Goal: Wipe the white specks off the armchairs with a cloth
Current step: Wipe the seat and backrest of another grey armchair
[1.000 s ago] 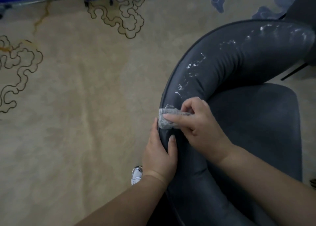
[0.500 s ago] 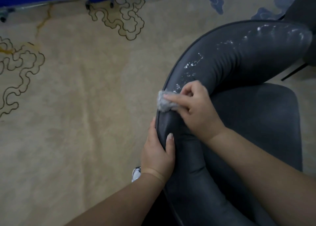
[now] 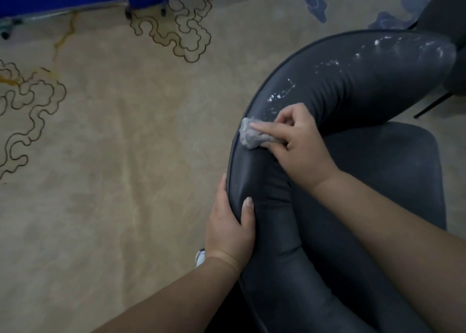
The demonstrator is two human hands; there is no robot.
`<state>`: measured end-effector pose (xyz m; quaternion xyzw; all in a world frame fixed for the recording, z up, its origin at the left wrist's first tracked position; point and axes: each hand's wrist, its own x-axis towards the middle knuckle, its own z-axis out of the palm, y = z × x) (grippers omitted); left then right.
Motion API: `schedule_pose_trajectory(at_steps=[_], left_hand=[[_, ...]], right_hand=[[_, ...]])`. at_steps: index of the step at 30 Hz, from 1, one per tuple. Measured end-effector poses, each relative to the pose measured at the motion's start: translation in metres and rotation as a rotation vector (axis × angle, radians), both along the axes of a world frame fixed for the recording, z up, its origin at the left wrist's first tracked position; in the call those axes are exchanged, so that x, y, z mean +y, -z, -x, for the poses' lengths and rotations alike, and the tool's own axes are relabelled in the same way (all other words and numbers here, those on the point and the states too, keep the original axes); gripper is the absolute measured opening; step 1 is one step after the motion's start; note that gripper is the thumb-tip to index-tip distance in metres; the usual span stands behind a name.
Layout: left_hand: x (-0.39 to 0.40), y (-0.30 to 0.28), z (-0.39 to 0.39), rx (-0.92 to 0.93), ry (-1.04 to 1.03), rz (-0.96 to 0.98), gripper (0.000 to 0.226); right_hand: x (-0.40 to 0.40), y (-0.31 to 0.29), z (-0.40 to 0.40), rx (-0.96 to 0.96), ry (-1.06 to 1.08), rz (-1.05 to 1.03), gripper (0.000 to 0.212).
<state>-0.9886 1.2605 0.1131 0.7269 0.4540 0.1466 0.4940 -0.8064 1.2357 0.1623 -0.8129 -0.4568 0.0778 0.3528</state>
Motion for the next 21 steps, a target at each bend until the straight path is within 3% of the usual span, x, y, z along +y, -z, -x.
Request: schedule_pose_trajectory(at_steps=[8, 14, 18, 21], left_hand=[[0.002, 0.001, 0.0, 0.029, 0.026, -0.016, 0.07], [0.0, 0.0, 0.001, 0.045, 0.029, -0.016, 0.075], [0.001, 0.001, 0.001, 0.047, 0.033, -0.019, 0.079], [0.0, 0.001, -0.001, 0.046, 0.026, -0.025, 0.078]], right_hand=[[-0.009, 0.01, 0.024, 0.028, -0.01, -0.067, 0.036], [0.02, 0.014, -0.016, 0.159, 0.267, -0.092, 0.041], [-0.014, 0.019, 0.038, 0.177, 0.173, -0.13, 0.046], [-0.013, 0.015, 0.027, 0.111, 0.08, -0.091, 0.044]])
